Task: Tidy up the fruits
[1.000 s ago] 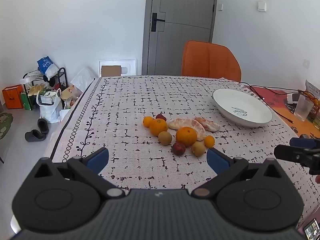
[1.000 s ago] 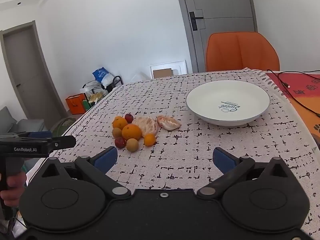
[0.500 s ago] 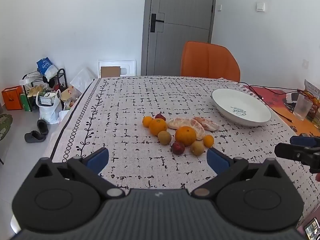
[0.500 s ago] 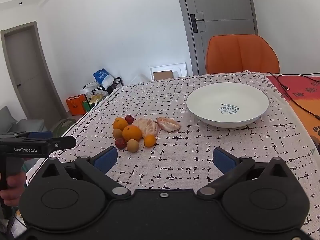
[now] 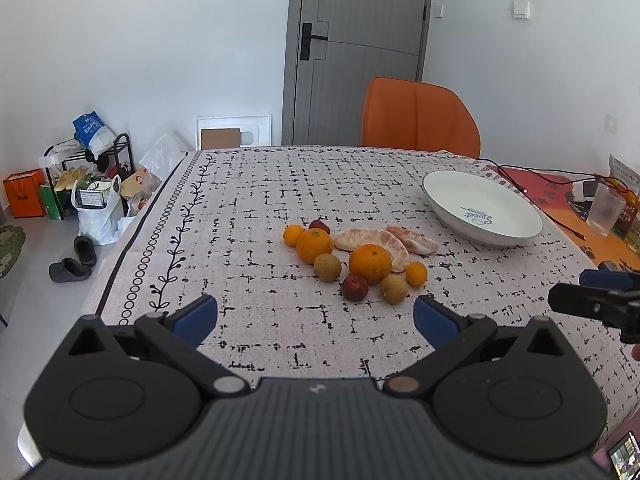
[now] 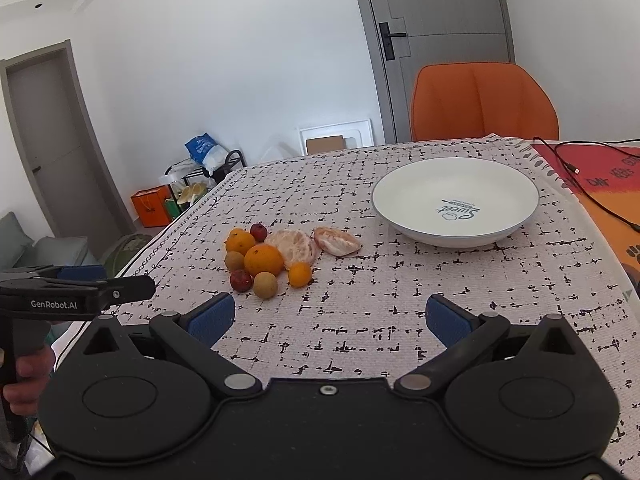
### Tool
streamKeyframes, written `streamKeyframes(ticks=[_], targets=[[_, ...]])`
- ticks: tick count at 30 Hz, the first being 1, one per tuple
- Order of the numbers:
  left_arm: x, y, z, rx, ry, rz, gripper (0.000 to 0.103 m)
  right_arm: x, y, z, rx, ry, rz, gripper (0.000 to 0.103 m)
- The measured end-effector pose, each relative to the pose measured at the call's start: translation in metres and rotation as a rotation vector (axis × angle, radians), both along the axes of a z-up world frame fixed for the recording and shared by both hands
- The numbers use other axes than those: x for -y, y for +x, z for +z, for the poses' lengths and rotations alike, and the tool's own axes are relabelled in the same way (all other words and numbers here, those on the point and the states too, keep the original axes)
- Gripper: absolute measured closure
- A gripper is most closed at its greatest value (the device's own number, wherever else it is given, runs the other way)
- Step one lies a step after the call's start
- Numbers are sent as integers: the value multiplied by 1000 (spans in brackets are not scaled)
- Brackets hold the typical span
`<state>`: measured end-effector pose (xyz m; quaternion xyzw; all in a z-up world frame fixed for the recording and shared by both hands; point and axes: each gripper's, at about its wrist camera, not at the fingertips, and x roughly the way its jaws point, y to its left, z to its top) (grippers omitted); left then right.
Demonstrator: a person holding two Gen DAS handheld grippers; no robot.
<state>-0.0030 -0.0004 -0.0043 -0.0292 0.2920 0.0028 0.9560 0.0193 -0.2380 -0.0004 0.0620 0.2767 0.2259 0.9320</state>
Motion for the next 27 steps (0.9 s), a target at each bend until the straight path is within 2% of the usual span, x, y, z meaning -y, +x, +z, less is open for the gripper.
streamKeyframes(ticks=[27], targets=[[0,-1,0,7,6,-2,0,1,-1,1,11,-3,0,0]])
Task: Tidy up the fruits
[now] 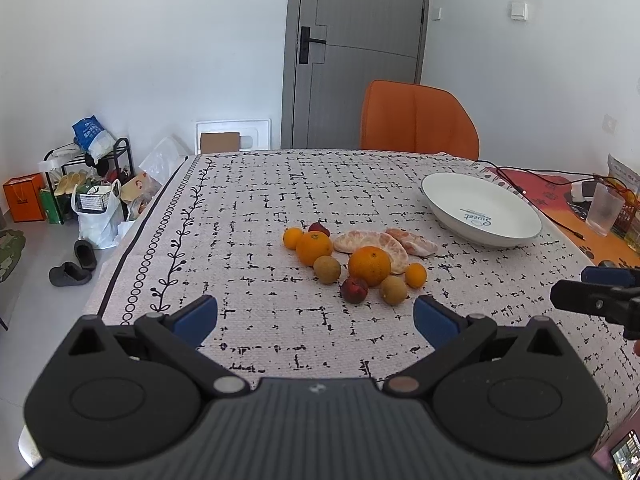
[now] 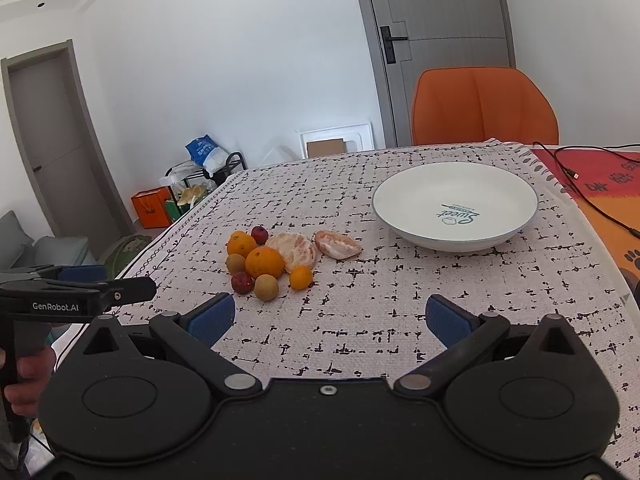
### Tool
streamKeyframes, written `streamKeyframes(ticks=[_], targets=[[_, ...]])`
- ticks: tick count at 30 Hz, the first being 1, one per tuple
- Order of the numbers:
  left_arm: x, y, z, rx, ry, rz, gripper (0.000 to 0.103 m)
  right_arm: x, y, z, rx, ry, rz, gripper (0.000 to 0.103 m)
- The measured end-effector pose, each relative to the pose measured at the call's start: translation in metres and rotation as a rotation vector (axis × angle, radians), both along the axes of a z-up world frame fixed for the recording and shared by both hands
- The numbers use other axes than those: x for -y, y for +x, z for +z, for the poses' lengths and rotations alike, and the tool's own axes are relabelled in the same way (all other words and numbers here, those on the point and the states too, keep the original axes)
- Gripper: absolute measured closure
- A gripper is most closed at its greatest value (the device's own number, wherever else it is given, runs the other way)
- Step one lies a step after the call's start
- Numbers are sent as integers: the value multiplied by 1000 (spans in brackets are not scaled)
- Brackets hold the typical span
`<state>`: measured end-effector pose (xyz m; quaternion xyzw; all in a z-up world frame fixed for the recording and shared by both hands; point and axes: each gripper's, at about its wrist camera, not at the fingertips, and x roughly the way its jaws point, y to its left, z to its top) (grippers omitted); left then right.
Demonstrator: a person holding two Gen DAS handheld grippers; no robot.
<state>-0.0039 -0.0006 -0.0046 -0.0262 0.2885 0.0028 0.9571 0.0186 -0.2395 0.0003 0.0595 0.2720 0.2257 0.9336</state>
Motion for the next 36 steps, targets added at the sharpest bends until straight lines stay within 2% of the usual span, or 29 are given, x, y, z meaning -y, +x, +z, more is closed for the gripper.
streamKeyframes(ticks=[23,36], targets=[[-10,-4,7,65,-39,-20,0,0,1,0,-3,13,32,0],[-8,19,-11,32,-44,-31,3,-2,17,-14,-4,27,48,0]])
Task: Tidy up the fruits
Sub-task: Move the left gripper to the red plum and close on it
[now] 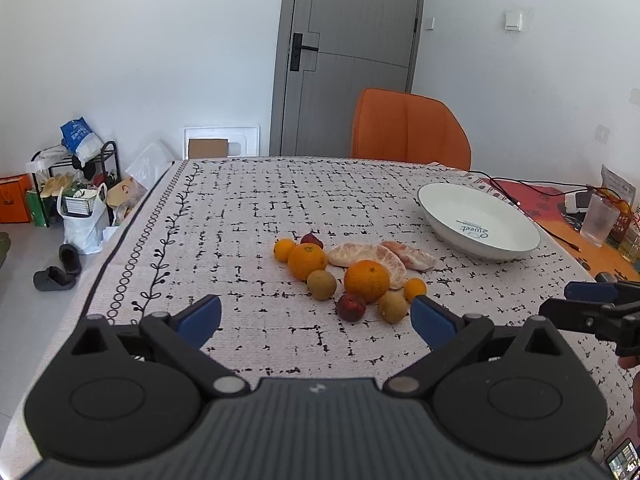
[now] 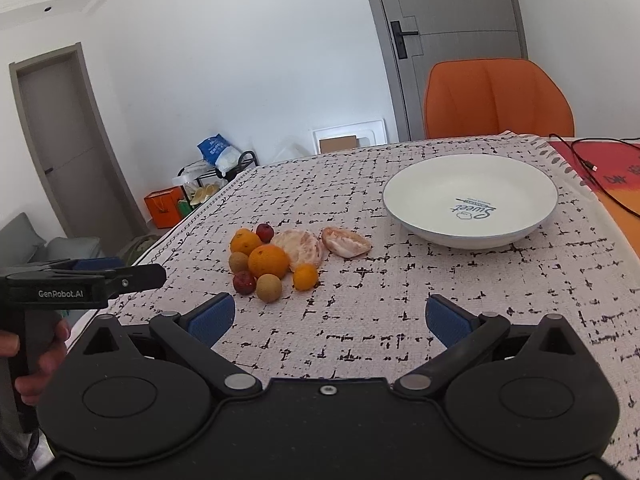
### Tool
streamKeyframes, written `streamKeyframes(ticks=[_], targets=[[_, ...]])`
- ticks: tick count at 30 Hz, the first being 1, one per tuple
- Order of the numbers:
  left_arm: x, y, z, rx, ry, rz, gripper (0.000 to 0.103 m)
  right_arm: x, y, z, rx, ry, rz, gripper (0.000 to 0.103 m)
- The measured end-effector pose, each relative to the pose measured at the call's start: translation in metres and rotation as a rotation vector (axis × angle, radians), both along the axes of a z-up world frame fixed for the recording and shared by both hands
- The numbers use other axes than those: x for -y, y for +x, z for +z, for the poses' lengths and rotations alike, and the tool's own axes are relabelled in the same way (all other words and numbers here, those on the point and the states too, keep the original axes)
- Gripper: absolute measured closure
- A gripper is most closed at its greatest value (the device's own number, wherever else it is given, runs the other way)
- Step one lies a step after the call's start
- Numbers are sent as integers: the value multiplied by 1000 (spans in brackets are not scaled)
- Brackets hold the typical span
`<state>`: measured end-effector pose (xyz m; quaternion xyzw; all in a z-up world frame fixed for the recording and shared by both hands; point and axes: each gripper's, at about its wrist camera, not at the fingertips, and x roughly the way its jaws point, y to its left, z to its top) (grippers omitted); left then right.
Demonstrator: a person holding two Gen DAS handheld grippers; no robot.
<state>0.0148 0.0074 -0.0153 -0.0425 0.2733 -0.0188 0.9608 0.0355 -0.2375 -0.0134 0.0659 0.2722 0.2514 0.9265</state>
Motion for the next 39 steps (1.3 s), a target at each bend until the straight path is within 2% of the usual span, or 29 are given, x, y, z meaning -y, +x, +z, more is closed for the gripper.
streamKeyframes(ticks=[6,11,15,20,26,30,36,39], targets=[[2,14,-9,-20,-3,-18,14,-6,11,-7,6,-12,25,0],[3,29,-17,-54,-14,-37,35,-10,22,-12,-2,-4,43,0],[5,39,-24,-76,-18,-56,39,-14,31,-16,-8,-2,53,3],[7,54,-32,-104,-33,-70,50,-19,39,-20,-10,-8,57,10],[10,66,-38,-116,-33,-83,52,-24,50,-25,-27,-12,70,15],[11,73,-43,-133,-43,-100,58,-28,56,-27,-36,-12,76,17],[12,81,-51,-142,-38,-111,80,-34,63,-31,-46,-14,90,20],[9,79,-49,-134,-55,-120,80,-38,68,-32,-58,-13,95,24]])
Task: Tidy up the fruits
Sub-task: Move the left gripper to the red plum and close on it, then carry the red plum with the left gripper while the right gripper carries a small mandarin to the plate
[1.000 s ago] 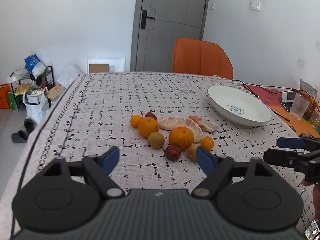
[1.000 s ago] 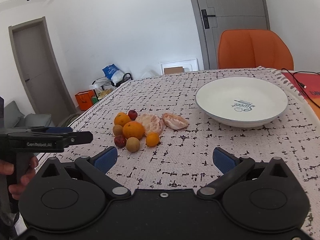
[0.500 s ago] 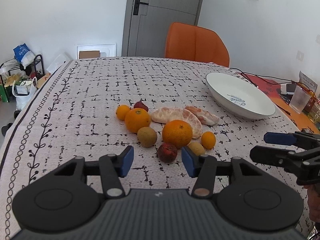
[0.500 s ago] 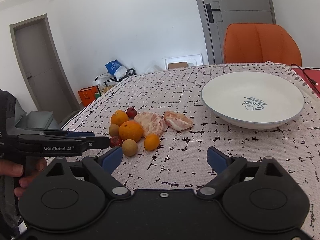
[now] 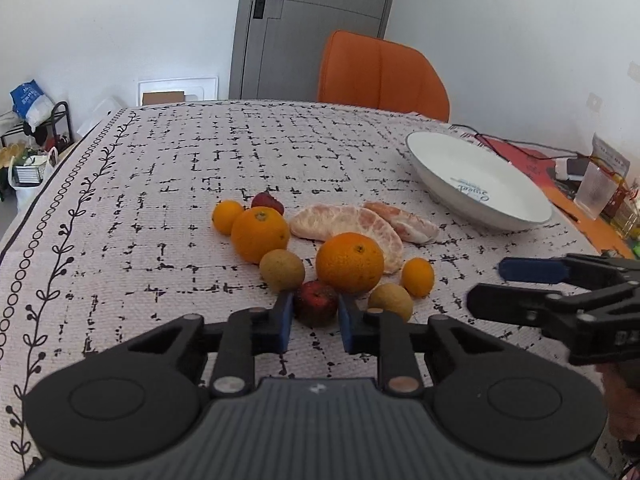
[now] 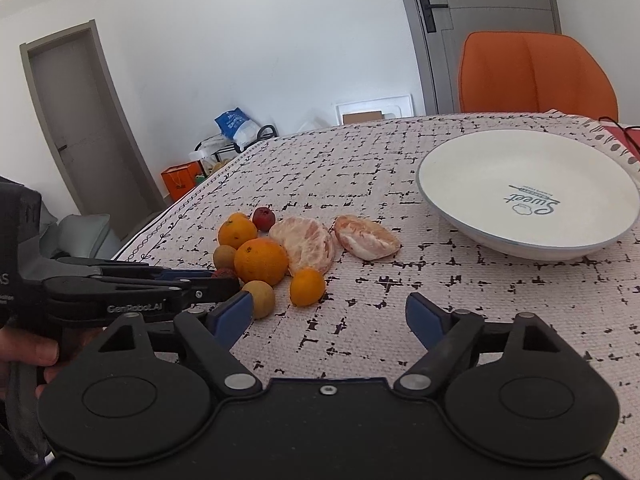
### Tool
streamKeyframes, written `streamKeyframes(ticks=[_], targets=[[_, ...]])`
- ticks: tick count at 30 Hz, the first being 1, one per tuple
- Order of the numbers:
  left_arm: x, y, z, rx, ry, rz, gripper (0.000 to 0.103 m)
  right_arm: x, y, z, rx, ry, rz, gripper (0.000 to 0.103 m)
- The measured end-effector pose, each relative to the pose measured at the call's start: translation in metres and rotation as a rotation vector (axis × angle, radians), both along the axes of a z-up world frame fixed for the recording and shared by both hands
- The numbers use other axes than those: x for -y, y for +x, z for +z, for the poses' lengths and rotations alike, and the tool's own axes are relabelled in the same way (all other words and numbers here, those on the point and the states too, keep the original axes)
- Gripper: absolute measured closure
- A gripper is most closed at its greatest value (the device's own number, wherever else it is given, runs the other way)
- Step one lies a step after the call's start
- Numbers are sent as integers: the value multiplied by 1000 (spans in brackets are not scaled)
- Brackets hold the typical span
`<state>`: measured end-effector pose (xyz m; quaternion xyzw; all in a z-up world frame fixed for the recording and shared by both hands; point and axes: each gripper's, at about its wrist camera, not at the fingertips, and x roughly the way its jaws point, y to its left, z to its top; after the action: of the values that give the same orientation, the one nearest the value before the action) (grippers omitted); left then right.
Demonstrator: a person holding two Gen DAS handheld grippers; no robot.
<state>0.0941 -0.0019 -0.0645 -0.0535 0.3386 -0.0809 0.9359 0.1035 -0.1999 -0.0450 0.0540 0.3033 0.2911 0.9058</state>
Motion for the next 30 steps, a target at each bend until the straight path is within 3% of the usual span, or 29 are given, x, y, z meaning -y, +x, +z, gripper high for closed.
streamKeyframes(ticks=[4,15,19,20,22,23,30], targets=[[-6,-5,3,11,1,12,80,-7,6,-2,-4,-3,12,27],[-27,-14,9,25,-1,66,80,-20,17,-6,-36,-4,19,55],[-29,-18,12,35,-2,72,80,-22,21,-10,-39,-1,25,56],[-29,-18,13,38,-1,73,80,-22,22,-11,-33,0,27,59],[-28,-18,14,40,-1,73,80,-23,22,-11,-29,-2,33,79],[-27,-18,15,41,1,70,80,-22,23,-12,-42,6,44,82],[-11,-13,26,64,23,35,80,-6,18,-8,-36,43,29,82]])
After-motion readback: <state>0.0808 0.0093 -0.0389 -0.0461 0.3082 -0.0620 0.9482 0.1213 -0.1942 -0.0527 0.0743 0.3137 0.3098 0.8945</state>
